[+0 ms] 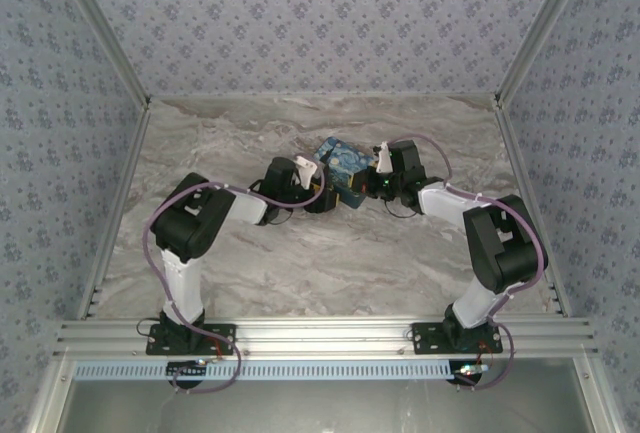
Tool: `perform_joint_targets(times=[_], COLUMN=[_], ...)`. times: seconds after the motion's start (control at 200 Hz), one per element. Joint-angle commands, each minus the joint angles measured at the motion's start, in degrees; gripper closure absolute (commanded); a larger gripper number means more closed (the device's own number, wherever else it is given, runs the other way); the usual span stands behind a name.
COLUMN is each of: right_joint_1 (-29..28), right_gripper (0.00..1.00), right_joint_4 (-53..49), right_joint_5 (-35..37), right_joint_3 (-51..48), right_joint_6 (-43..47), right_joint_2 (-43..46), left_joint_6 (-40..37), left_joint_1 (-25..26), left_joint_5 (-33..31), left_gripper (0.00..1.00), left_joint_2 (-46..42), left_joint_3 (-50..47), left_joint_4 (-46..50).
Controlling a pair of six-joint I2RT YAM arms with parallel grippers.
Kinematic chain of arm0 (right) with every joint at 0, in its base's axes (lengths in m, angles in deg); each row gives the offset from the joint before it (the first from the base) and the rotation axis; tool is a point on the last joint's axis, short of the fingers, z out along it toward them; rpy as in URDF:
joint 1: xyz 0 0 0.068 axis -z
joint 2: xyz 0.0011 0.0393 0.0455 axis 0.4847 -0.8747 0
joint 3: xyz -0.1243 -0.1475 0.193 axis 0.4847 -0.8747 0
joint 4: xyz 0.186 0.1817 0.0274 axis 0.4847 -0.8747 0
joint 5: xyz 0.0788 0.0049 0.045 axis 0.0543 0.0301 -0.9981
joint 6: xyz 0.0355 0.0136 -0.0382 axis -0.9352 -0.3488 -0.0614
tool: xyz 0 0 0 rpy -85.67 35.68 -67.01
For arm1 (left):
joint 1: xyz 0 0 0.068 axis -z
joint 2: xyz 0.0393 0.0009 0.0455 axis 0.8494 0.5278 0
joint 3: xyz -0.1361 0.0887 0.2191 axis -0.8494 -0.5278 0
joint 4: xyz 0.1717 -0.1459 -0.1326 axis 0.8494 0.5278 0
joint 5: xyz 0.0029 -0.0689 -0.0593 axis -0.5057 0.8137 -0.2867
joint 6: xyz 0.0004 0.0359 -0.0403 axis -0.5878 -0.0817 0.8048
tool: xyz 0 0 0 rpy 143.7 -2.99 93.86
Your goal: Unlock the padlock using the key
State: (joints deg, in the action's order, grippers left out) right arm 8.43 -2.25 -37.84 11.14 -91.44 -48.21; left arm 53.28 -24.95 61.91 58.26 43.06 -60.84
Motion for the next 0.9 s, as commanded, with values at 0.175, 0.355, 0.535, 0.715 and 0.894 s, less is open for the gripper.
perform_joint_targets(times=[0.175, 0.355, 0.535, 0.715, 0.894], right_joint_1=[-0.6, -0.6, -0.7, -0.6, -0.6], right_gripper=[1.00, 1.00, 1.00, 1.00, 1.00], right_joint_4=[-4.6, -4.3, -4.3, -4.3, -4.3], right_joint_5=[1.9, 1.8, 1.9, 2.0, 1.9], right_joint_3=[-0.1, -0.2, -0.2, -0.2, -0.2], right_joint_6=[0.1, 0.1, 0.1, 0.1, 0.1], right_joint_2=[-1.3, -1.4, -1.3, -1.1, -1.0], left_joint_6=[0.9, 3.8, 4.1, 4.1, 3.4], left_joint_1=[1.0, 1.6, 2.6, 3.3, 3.8], left_joint_5=[1.2, -0.1, -1.8, -4.0, -4.2], left_gripper=[0.47, 0.51, 0.55, 0.57, 0.60], left_joint_2=[2.5, 3.5, 4.5, 4.7, 4.9], left_joint_3=[1.9, 2.2, 3.4, 3.3, 4.0], left_joint_4=[2.0, 0.7, 2.3, 3.6, 4.7])
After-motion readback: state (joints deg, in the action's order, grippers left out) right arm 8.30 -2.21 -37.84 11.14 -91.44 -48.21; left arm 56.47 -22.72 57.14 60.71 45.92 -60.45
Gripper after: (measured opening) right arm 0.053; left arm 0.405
